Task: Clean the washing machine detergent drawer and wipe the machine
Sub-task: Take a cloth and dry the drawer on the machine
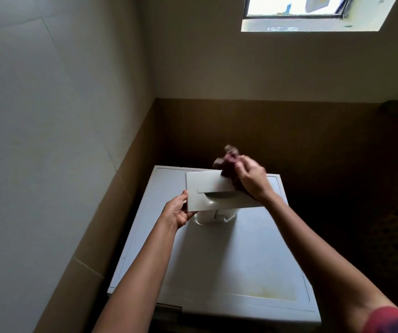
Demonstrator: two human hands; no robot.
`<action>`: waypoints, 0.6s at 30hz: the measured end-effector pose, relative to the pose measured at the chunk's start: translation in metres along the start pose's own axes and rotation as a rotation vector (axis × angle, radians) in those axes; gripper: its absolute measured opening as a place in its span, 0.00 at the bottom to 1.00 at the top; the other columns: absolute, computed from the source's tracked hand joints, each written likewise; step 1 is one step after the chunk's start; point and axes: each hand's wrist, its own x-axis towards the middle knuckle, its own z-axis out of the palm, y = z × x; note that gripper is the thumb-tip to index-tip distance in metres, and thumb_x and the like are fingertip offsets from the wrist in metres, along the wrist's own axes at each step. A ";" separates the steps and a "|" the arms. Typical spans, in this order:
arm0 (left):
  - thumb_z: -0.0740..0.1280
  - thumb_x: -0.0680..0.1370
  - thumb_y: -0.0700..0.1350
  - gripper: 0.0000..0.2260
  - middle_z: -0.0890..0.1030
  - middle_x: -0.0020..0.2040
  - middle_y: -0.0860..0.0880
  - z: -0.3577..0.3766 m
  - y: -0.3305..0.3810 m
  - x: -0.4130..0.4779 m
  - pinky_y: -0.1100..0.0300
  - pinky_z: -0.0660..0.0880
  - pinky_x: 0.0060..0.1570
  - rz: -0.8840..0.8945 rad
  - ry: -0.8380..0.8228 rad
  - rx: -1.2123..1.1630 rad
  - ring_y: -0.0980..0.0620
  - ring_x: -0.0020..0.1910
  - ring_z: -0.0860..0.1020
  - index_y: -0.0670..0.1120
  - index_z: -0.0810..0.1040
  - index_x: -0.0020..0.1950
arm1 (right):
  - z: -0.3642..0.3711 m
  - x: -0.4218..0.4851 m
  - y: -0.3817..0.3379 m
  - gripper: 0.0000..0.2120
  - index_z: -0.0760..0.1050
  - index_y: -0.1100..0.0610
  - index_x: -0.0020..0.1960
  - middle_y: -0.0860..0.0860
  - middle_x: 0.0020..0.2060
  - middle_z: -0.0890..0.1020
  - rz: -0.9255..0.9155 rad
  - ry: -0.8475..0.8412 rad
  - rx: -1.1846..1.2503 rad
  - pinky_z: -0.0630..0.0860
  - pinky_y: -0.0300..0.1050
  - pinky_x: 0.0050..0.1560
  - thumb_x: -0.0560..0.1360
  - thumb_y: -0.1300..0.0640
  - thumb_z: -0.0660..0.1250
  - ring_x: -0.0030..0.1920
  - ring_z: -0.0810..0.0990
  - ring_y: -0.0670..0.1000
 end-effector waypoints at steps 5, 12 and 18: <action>0.64 0.80 0.46 0.09 0.81 0.40 0.40 -0.001 0.005 -0.001 0.53 0.80 0.26 -0.033 -0.015 0.026 0.46 0.37 0.81 0.40 0.76 0.49 | 0.062 -0.002 0.005 0.31 0.55 0.48 0.77 0.50 0.77 0.54 -0.084 -0.278 -0.448 0.42 0.50 0.75 0.76 0.38 0.47 0.77 0.45 0.54; 0.58 0.82 0.41 0.11 0.82 0.29 0.45 -0.004 0.009 -0.004 0.61 0.78 0.25 0.004 -0.075 -0.080 0.51 0.26 0.81 0.44 0.77 0.43 | 0.111 -0.028 -0.036 0.33 0.60 0.48 0.75 0.48 0.76 0.59 -0.295 -0.272 -0.395 0.42 0.47 0.75 0.72 0.38 0.46 0.77 0.50 0.51; 0.53 0.81 0.47 0.17 0.83 0.44 0.41 -0.013 0.001 -0.001 0.55 0.81 0.39 0.014 -0.148 -0.242 0.45 0.42 0.82 0.42 0.80 0.50 | 0.102 -0.035 -0.018 0.34 0.68 0.49 0.71 0.48 0.72 0.67 -0.554 -0.268 -0.386 0.53 0.51 0.75 0.70 0.33 0.55 0.75 0.59 0.51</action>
